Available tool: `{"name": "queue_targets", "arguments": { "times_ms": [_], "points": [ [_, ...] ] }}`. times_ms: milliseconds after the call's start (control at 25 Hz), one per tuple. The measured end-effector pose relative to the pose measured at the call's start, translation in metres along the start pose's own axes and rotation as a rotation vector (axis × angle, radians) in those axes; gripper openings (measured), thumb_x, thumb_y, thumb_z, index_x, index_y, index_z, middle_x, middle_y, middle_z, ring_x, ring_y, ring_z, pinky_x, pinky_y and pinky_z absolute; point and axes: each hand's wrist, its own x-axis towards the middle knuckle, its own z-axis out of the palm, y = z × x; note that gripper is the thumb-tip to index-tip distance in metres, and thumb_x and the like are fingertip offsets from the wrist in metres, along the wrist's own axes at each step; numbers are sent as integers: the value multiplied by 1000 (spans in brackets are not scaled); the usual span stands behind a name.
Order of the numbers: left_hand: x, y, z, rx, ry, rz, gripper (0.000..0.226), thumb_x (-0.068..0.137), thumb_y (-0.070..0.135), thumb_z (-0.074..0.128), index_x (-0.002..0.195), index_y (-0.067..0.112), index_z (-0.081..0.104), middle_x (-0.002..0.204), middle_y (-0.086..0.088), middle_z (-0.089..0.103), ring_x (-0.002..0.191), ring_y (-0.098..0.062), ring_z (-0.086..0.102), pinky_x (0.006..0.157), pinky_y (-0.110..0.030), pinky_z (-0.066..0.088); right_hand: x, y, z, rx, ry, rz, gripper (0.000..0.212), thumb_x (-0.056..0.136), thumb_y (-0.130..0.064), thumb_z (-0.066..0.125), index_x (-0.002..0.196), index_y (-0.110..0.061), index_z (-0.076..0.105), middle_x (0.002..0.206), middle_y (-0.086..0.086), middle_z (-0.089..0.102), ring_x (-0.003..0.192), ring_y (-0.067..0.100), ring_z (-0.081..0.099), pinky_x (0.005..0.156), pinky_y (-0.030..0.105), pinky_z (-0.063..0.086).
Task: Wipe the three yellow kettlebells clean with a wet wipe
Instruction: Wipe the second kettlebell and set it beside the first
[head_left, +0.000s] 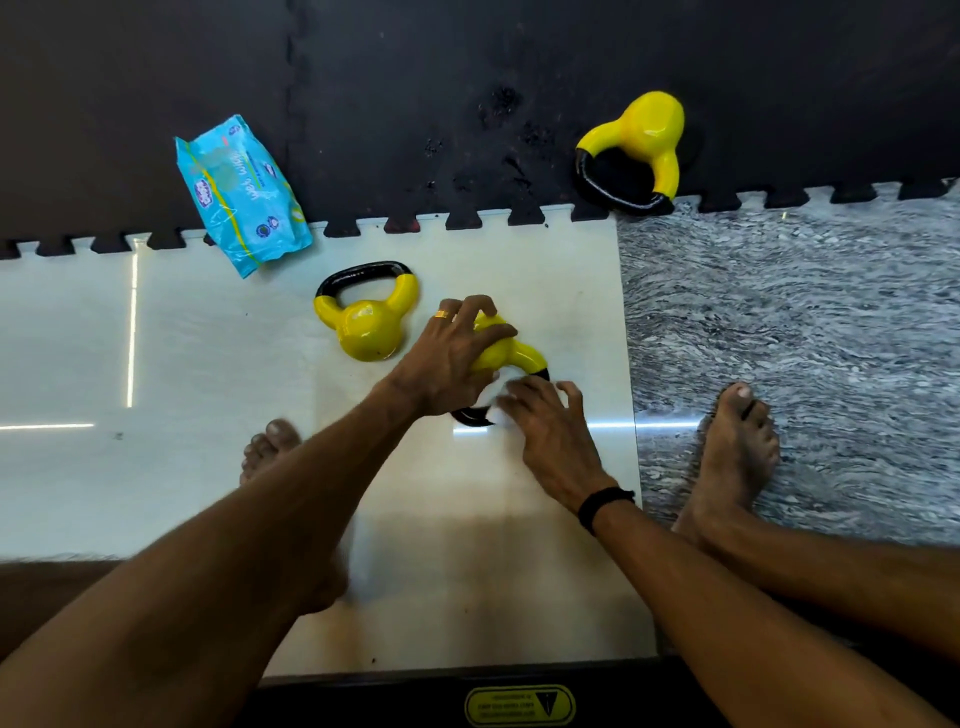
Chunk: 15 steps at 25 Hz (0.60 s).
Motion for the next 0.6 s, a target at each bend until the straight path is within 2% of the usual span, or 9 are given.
{"name": "queue_targets", "arguments": {
  "times_ms": [80, 160, 240, 320, 400, 480, 600],
  "points": [
    [6, -2, 4, 7, -46, -43, 57, 80, 43, 66, 131, 24, 49, 130, -14, 39, 107, -36, 41, 87, -46, 44, 1, -6, 3, 20, 7, 44, 40, 76, -7, 39, 104, -12, 67, 114, 4, 67, 118, 24, 53, 92, 37, 29],
    [13, -1, 7, 26, -70, -76, 56, 83, 46, 63, 132, 24, 48, 130, -17, 37, 104, -37, 40, 82, -46, 45, 10, -27, 13, 146, -6, 104, 28, 74, -5, 51, 94, -9, 70, 101, 7, 70, 105, 27, 60, 85, 35, 35],
    [15, -1, 8, 37, -103, -88, 58, 85, 49, 61, 134, 24, 45, 130, -19, 36, 103, -37, 40, 80, -44, 43, 16, -35, 22, 211, 12, 105, 22, 77, -8, 52, 87, -10, 71, 92, 6, 72, 95, 27, 65, 83, 33, 36],
    [11, -1, 9, 16, -121, -100, 60, 85, 48, 60, 137, 24, 42, 129, -20, 35, 104, -38, 40, 81, -46, 43, 18, -19, 14, 178, 26, 43, 29, 77, -11, 47, 90, -16, 73, 96, -1, 73, 98, 22, 65, 86, 30, 27],
    [9, 0, 11, -41, -133, -144, 62, 86, 47, 60, 139, 23, 39, 131, -21, 33, 106, -39, 40, 83, -47, 44, 20, 4, 0, 90, 20, -7, 31, 78, -12, 47, 92, -20, 72, 100, -4, 71, 108, 20, 61, 90, 32, 21],
    [11, 2, 11, -85, -153, -201, 62, 87, 47, 60, 140, 23, 37, 132, -20, 30, 108, -40, 40, 84, -49, 45, 23, 13, -7, 24, 18, -1, 29, 79, -14, 46, 91, -20, 71, 100, -3, 69, 109, 21, 59, 92, 35, 20],
    [14, 4, 7, -107, -181, -227, 62, 87, 43, 62, 140, 26, 35, 133, -19, 28, 106, -42, 44, 84, -50, 46, 21, -16, 7, 81, -40, 74, 29, 73, -8, 52, 94, -19, 70, 98, -3, 70, 105, 17, 57, 88, 34, 22]
  ]
}}
